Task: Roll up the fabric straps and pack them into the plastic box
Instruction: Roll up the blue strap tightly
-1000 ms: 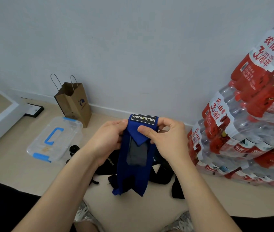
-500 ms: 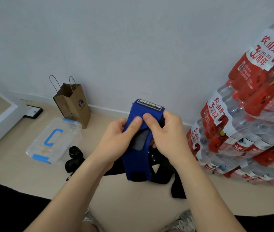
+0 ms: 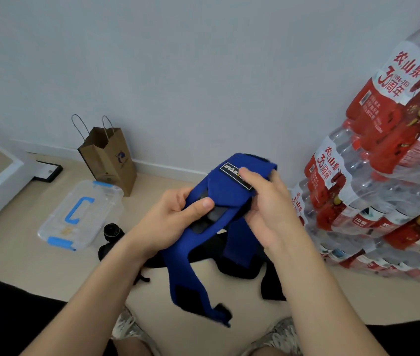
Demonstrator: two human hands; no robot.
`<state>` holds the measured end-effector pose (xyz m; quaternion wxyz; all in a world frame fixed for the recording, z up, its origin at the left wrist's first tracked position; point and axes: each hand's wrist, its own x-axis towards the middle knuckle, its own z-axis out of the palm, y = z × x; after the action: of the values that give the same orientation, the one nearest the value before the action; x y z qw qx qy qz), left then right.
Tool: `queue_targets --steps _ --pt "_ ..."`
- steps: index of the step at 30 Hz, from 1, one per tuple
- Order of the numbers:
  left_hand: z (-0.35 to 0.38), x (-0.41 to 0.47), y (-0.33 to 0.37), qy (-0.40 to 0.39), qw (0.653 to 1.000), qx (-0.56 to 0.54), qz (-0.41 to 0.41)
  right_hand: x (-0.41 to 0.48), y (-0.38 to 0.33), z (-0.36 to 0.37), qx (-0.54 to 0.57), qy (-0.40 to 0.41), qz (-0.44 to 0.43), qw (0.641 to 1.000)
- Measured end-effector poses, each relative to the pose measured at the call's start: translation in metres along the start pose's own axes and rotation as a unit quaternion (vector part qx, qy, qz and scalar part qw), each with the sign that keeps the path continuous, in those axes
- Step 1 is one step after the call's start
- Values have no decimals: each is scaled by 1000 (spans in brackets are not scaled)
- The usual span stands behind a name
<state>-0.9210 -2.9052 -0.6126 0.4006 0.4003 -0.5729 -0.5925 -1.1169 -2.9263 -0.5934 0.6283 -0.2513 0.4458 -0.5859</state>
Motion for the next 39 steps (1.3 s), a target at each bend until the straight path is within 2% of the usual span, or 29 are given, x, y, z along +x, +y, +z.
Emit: queue_targets --steps 4,7,10,13,15,17,20,22,25,30,32,35,39 --pt "-3 -5 -7 -47 998 -9 -35 7 -16 -14 72 -11 49 996" --pt "-3 -8 -20 -75 994 23 -72 10 -23 -22 81 -14 20 996" --pt "-13 -11 -38 -173 978 26 -114 8 -25 -18 93 -36 -22 995" --pt "-22 -14 -57 -241 961 -22 -132 5 -23 -14 135 -46 -10 990" --pt "-21 -14 -66 -216 964 -47 -146 3 -21 -13 183 -37 17 982" --pt "-15 -12 -68 -152 975 -32 -159 2 -17 -10 183 -10 23 983" --pt "1 -9 -65 -79 984 102 -125 3 -11 -6 105 40 2 994" --pt "16 -9 -65 -38 974 203 -91 3 -8 -4 83 47 -5 995" --pt "31 -11 -75 54 956 287 -27 1 -8 -2 18 46 -28 998" --pt "34 -11 -83 91 929 354 54 3 -7 -3 -55 30 -53 997" --pt "33 -10 -86 124 922 364 29 6 -7 -5 -45 28 -51 997" --pt "23 -9 -101 162 914 365 -68 12 -1 -10 -34 43 -38 998" --pt "6 -13 -132 167 923 253 -237 18 6 -17 46 56 -33 997"
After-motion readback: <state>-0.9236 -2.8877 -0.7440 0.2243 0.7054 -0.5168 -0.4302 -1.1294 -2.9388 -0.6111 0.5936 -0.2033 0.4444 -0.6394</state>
